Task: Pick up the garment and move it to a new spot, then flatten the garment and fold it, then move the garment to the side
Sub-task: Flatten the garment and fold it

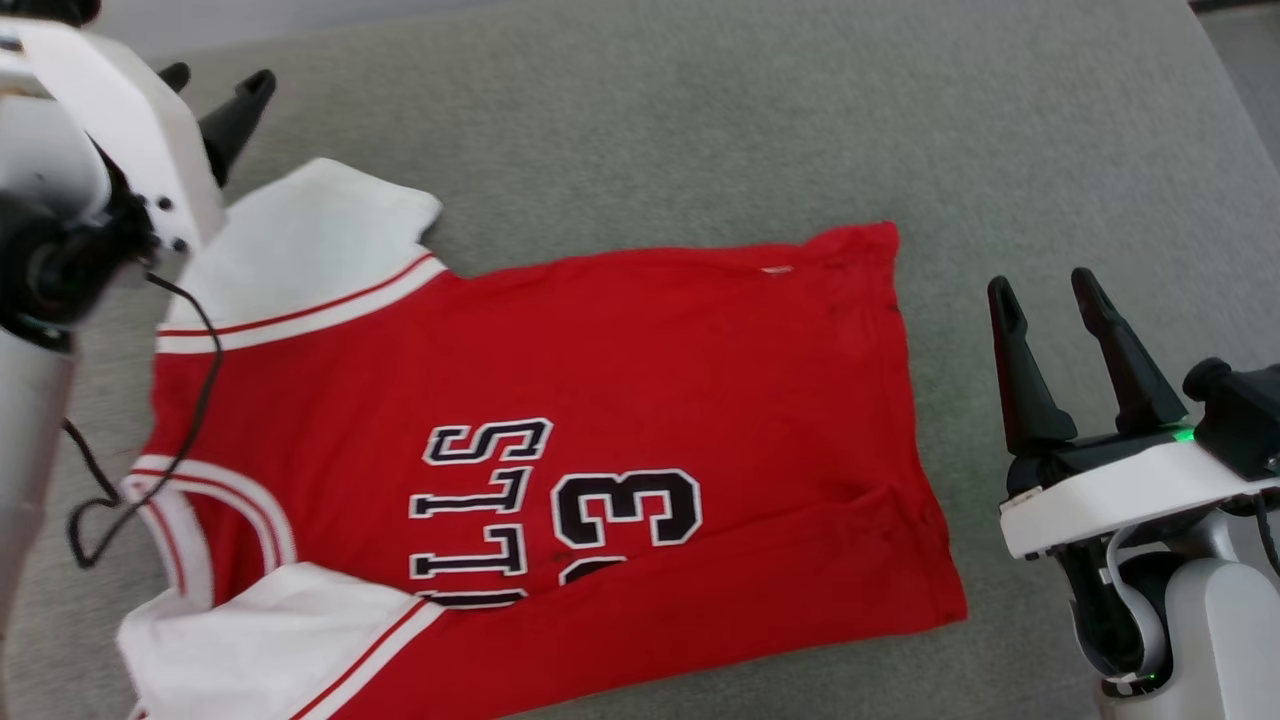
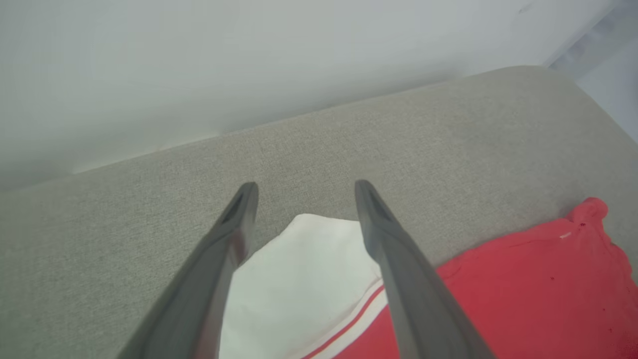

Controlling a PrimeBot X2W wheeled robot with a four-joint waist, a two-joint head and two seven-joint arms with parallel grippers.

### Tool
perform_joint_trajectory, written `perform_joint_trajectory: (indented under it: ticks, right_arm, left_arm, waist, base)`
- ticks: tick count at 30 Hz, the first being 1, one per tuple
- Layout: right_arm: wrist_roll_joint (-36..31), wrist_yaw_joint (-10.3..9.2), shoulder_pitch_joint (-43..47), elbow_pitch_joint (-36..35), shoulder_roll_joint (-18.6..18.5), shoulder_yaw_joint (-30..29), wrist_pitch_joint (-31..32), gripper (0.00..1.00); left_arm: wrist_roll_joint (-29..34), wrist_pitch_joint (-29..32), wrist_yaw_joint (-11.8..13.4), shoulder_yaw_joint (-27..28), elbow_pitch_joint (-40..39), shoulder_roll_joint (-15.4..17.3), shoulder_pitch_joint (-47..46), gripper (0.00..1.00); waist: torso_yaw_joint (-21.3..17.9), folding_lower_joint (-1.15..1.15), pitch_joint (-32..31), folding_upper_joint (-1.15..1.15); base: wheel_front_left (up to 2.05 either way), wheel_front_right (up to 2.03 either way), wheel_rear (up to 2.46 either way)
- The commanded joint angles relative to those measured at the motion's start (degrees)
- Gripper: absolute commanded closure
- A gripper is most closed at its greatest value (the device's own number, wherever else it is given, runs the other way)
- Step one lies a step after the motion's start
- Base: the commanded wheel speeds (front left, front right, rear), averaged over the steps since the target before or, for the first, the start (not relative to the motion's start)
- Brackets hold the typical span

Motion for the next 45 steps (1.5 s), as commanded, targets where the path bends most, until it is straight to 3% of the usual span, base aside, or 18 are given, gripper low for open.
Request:
perform_joint_trajectory:
  ticks: [1,8,15,16,17,19,26,33,39,45]
  right_arm:
    - [0.13,-0.02,-1.3,-0.15,0.44,0.23,-0.56,0.0]
    - [0.9,-0.02,-2.18,0.31,1.01,1.55,-1.79,0.0]
    - [2.17,-0.02,-2.33,1.34,1.08,2.41,-2.06,0.0]
    - [2.44,-0.02,-2.42,1.6,1.07,2.39,-1.95,0.0]
    - [2.68,-0.02,-2.56,1.84,1.08,2.43,-1.69,0.0]
    - [3.37,-0.02,-3.16,2.14,1.08,2.34,-1.19,0.0]
    - [8.53,-0.02,-7.6,6.76,0.43,1.87,4.04,0.0]
    - [13.3,-0.02,-17.44,17.88,-4.26,1.01,18.94,0.0]
    - [12.71,-0.01,-24.95,25.84,-6.9,-0.22,30.15,0.0]
    - [10.1,-0.02,-31.92,34.35,-7.33,0.24,37.24,0.0]
  left_arm:
    - [-0.75,4.41,-0.89,-0.92,1.6,1.3,-2.71,0.0]
    - [-1.83,20.72,-1.84,-4.2,8.14,6.88,-8.78,0.0]
    - [-3.31,30.37,1.61,-5.57,14.59,8.11,-6.13,0.0]
    - [-4.17,31.63,2.33,-5.55,15.48,7.61,-4.97,0.05]
    - [-5.02,32.13,2.96,-5.29,15.97,6.8,-3.96,0.4]
    - [-5.77,31.17,3.5,-4.98,15.81,5.63,-2.57,1.0]
    - [-6.66,22.82,2.35,-2.72,14.04,3.56,-2.13,1.0]
    - [-4.74,15.58,0.44,-2.87,9.92,2.39,-4.39,1.0]
    - [-3.33,11.26,-1.01,-4.56,5.66,-0.32,-5.35,1.0]
    - [-3.17,7.98,-1.97,-5.52,1.3,-1.12,-4.21,1.0]
  waist:
    - [-4.71,-0.01,4.9,0.0]
    - [-8.13,-0.01,9.19,0.0]
    - [-9.54,-0.01,11.72,0.0]
    - [-9.55,-0.01,11.8,0.0]
    - [-9.48,-0.01,11.87,0.0]
    - [-9.21,-0.01,11.9,0.0]
    - [-6.58,-0.01,9.77,0.0]
    - [-0.81,-0.01,7.27,0.0]
    - [4.08,-0.01,6.77,0.0]
    - [7.49,-0.01,6.9,0.0]
  base:
    - [0.0,0.0,0.0]
    - [0.0,0.0,0.0]
    - [0.0,0.0,0.0]
    - [0.0,0.0,0.0]
    - [0.0,0.0,0.0]
    - [0.0,0.0,0.0]
    - [0.0,0.0,0.0]
    - [0.0,0.0,0.0]
    - [0.0,0.0,0.0]
    - [0.0,0.0,0.0]
